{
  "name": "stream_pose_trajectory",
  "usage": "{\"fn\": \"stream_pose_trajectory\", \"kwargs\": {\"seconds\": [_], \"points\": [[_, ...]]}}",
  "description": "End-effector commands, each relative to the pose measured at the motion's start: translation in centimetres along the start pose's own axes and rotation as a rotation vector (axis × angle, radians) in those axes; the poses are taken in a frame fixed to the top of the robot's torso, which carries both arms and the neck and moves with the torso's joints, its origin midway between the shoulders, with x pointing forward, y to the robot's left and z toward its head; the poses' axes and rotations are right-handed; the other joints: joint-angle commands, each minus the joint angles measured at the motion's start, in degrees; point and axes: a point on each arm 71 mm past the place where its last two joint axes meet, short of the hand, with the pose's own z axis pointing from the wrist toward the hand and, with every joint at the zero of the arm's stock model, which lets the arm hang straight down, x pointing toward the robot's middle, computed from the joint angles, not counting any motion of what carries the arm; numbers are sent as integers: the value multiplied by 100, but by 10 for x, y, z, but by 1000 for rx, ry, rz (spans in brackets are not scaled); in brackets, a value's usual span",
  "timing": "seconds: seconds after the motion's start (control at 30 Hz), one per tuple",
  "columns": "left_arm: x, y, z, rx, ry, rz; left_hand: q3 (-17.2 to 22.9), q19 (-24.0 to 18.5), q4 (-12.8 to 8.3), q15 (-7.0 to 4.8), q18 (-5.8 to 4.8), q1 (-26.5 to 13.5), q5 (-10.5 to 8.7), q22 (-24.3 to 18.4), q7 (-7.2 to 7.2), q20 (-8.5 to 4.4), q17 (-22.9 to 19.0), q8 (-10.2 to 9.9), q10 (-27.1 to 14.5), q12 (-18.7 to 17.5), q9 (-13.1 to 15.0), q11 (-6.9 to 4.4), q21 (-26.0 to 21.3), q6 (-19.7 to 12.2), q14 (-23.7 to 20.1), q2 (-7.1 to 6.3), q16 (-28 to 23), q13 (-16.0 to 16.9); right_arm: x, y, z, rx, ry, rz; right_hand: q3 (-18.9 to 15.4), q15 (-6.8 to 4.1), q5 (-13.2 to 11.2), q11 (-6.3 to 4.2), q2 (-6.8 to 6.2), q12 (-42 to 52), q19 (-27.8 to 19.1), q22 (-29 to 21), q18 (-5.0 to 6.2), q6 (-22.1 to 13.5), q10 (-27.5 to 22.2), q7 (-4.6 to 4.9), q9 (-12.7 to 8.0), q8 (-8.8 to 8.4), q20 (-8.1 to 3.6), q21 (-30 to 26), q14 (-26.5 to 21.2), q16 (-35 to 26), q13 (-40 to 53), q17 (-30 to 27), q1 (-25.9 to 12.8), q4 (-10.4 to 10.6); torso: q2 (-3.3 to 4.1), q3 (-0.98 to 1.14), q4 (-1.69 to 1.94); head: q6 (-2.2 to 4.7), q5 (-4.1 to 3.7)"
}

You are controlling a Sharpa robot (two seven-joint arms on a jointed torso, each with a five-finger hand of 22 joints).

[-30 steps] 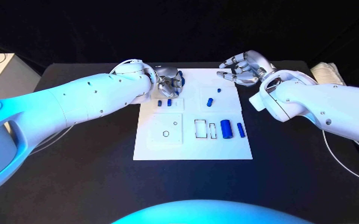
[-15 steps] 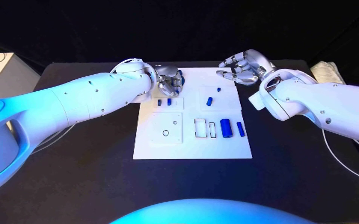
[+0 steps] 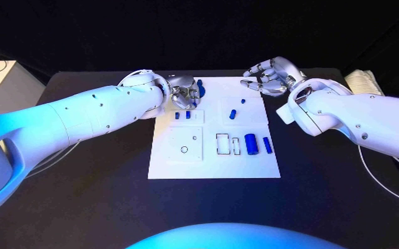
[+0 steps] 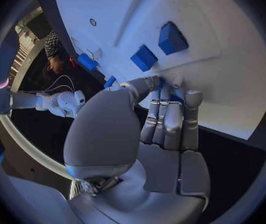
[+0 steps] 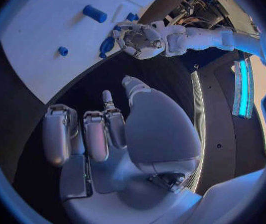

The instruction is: Assemble the parts on the task board

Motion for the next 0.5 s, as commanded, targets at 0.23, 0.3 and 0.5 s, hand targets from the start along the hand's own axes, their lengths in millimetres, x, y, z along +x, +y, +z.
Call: {"fn": "stream_pose_trajectory", "kwargs": {"seconds": [0.23, 0.3, 0.5], "points": [[-14, 1, -12, 71, -86, -167, -24, 101, -36, -13, -124, -44, 15, 95, 4, -16, 74, -49, 85, -50, 20, -10, 78, 88, 87, 53, 57, 15, 0, 0, 0, -8, 9, -2, 30, -30, 32, -21, 5, 1, 160, 874, 27, 11, -11, -33, -7, 21, -37, -7, 382, -23, 872, 642, -30, -6, -8, -2, 17, 25, -4], [-16, 3, -15, 70, -90, -187, -26, 111, -35, -13, -127, -49, 15, 105, 4, -16, 81, -52, 90, -53, 22, -10, 85, 92, 95, 55, 60, 15, 0, 0, -1, -8, 8, -2, 30, -30, 32, -21, 5, 1, 160, 874, 27, 11, -11, -33, -7, 21, -37, -7, 382, -23, 872, 642, -30, -6, -10, 0, 17, 20, -11], [-21, 12, -26, 44, -91, -219, -48, 161, -17, -14, -139, -94, 13, 153, 2, -19, 135, -70, 115, -81, 32, -14, 115, 117, 142, 62, 78, 13, -1, -1, -1, -6, 6, -2, 30, -30, 32, -21, 5, 1, 160, 874, 27, 11, -11, -33, -7, 21, -37, -7, 382, -23, 872, 642, -30, -6, -12, -1, 23, 5, -14]]}}
